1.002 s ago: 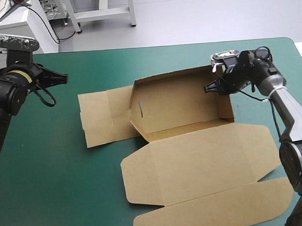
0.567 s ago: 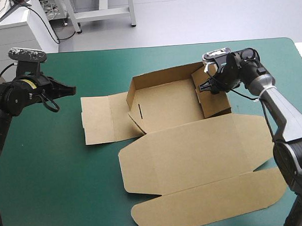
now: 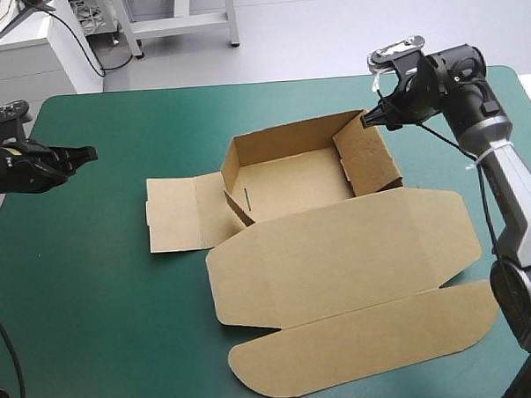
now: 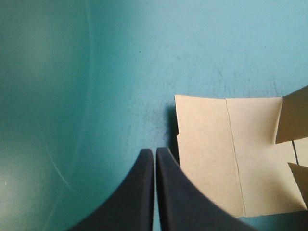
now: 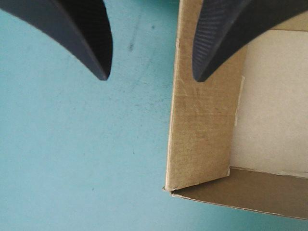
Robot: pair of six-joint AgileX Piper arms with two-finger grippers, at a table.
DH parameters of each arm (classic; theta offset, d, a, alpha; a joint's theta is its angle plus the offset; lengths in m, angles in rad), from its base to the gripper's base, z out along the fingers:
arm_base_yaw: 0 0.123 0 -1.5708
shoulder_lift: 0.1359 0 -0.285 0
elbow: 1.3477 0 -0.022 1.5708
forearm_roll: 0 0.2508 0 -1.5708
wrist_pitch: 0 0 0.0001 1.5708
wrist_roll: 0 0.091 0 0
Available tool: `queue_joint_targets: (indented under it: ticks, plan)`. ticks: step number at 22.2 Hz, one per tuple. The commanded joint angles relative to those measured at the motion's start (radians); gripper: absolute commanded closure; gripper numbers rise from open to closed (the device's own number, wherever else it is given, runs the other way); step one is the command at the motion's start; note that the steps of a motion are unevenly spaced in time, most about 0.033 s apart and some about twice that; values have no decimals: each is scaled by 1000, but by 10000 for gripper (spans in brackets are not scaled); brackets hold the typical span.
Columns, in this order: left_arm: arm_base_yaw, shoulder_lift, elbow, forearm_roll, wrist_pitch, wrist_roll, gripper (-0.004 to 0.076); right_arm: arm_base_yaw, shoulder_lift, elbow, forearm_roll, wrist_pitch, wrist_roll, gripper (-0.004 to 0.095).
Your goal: Fold the box
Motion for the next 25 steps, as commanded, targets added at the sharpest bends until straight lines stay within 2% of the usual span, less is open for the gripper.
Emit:
queue_joint_targets:
  ticks: [1, 6, 9, 15, 16, 17, 18, 20, 25]
  plan:
    - [26, -27, -25, -64, 14, 19, 724, -3, -22, -19, 57, -85, 6, 436]
    - [26, -29, -25, -64, 117, 78, 733, -3, 123, -19, 64, -71, -7, 436]
    - [26, -29, -25, -60, 120, 78, 733, -3, 190, -19, 16, -52, -21, 436]
    - [26, -29, -25, -58, 124, 118, 732, -3, 263, -19, 116, -28, -21, 460]
    - [26, -29, -25, -58, 124, 118, 732, -3, 264, -19, 118, -18, -21, 499]
    - [26, -29, -25, -58, 124, 118, 733, -3, 264, -19, 118, -1, -21, 593]
    - [26, -29, -25, -58, 124, 118, 733, -3, 264, -21, 110, 24, -21, 758]
    - [26, -29, -25, -58, 124, 118, 732, -3, 264, -28, 110, 52, -15, 924]
    - [26, -29, -25, -58, 124, 118, 733, -3, 262, -57, 110, 114, 1, 927]
